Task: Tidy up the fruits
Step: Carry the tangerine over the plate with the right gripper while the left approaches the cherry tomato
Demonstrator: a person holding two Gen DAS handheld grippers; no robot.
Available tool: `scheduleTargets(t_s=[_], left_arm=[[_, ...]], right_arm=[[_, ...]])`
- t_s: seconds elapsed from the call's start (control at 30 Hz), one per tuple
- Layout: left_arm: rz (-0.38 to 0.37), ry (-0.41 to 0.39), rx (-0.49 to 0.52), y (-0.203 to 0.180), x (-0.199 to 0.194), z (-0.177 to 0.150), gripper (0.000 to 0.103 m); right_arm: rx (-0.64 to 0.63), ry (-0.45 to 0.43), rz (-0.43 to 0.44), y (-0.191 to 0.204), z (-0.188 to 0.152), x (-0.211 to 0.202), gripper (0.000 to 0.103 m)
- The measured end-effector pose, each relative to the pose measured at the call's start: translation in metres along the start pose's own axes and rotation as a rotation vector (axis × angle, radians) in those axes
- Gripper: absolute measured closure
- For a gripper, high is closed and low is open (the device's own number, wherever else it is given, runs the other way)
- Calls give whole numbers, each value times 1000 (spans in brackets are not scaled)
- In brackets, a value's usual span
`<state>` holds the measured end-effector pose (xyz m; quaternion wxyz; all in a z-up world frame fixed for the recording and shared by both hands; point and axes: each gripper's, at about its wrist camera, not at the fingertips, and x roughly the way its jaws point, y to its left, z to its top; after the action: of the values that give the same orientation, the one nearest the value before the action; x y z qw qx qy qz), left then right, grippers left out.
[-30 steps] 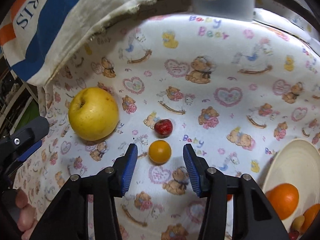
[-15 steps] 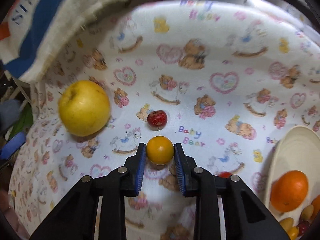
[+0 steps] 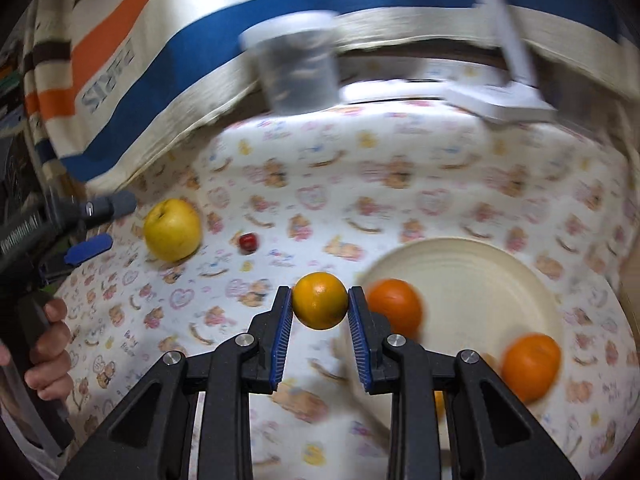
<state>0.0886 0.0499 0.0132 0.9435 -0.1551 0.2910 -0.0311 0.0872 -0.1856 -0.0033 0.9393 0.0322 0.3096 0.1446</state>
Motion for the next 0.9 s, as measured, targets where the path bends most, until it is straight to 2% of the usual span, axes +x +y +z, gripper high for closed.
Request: scheduleTargets(t_s=[0.07, 0.23, 0.37, 0.53, 0.8, 0.9], left_arm=[[3, 7, 57, -13, 3, -6, 9], [48, -13, 166, -38, 6, -19, 10], [20, -2, 170, -41, 10, -24, 10], [22, 15, 199, -48, 16, -32, 12], [15, 27, 224, -54, 19, -35, 13], [2, 36, 246, -57, 20, -33, 17]], right_arm=[[17, -23, -16, -12, 0, -5, 74], [30, -60, -41, -29, 2, -14, 74], [41, -95, -52, -36, 5, -26, 74], [88, -111, -57, -47, 6, -36, 74], [120, -94, -70, -57, 3, -31, 74], [127, -87, -79, -60, 2, -28, 74]])
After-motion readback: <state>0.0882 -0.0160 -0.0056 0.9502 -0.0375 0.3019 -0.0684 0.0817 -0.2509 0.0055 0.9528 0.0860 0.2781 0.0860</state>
